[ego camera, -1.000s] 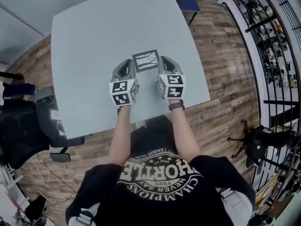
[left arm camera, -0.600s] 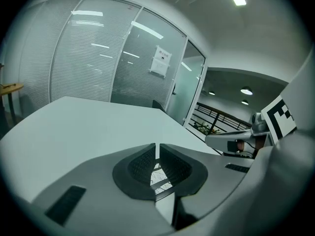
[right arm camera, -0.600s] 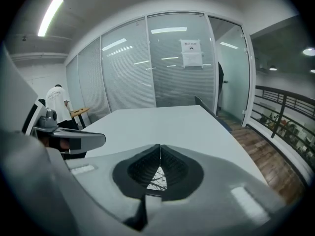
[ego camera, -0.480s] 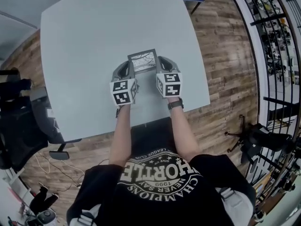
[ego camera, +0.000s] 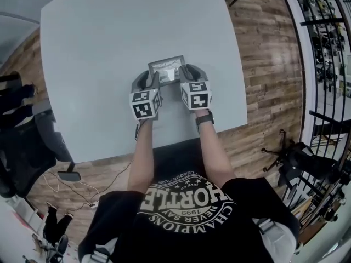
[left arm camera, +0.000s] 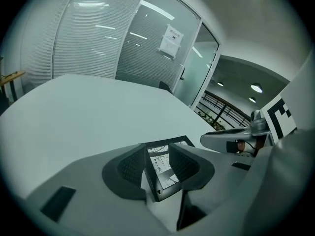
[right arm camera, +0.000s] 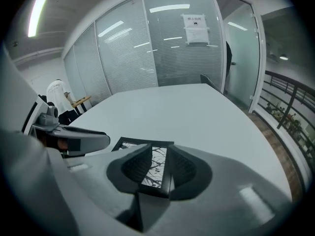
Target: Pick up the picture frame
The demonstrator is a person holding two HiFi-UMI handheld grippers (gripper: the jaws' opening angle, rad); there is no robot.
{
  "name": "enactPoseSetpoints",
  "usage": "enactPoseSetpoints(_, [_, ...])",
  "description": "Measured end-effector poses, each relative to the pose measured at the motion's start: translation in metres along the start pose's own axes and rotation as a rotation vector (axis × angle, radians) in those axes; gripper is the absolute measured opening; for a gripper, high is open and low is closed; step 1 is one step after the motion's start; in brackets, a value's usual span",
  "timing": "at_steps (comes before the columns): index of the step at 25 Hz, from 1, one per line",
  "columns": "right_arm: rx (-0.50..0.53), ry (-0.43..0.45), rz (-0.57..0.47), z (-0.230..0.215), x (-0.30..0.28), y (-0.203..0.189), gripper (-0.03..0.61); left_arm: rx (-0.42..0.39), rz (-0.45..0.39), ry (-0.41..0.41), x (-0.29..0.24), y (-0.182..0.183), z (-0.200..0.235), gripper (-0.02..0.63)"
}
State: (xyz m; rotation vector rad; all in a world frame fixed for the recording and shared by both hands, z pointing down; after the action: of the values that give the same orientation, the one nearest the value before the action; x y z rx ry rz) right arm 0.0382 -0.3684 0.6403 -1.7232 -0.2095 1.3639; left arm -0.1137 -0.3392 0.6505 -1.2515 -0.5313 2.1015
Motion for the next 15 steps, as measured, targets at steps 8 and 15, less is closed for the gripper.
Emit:
enactPoseSetpoints(8, [-0.040, 0.009, 0.080, -0.009, -0.025, -0.024, 0.110, 0.026, 0.073, 0.030, -0.024, -0.019, 0.009, 0.141])
enactPoseSetpoints(15, [-0.076, 0.018, 0.104, -0.011, -0.031, -0.037, 0.103, 0.080, 0.095, 0.079, -0.030, -0.028, 0.017, 0.136])
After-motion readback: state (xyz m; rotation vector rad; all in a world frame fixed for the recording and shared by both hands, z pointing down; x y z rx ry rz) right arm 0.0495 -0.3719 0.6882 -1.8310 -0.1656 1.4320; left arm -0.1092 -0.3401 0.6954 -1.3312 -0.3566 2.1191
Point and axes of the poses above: the fingertips, and each gripper's own axes: x backward along the fingers, z to its left, y out of its top, the point moved 5 cm from there along x, backward along the fingers, and after that the axes turned 11 degrees about x, right-handed, at the moved point
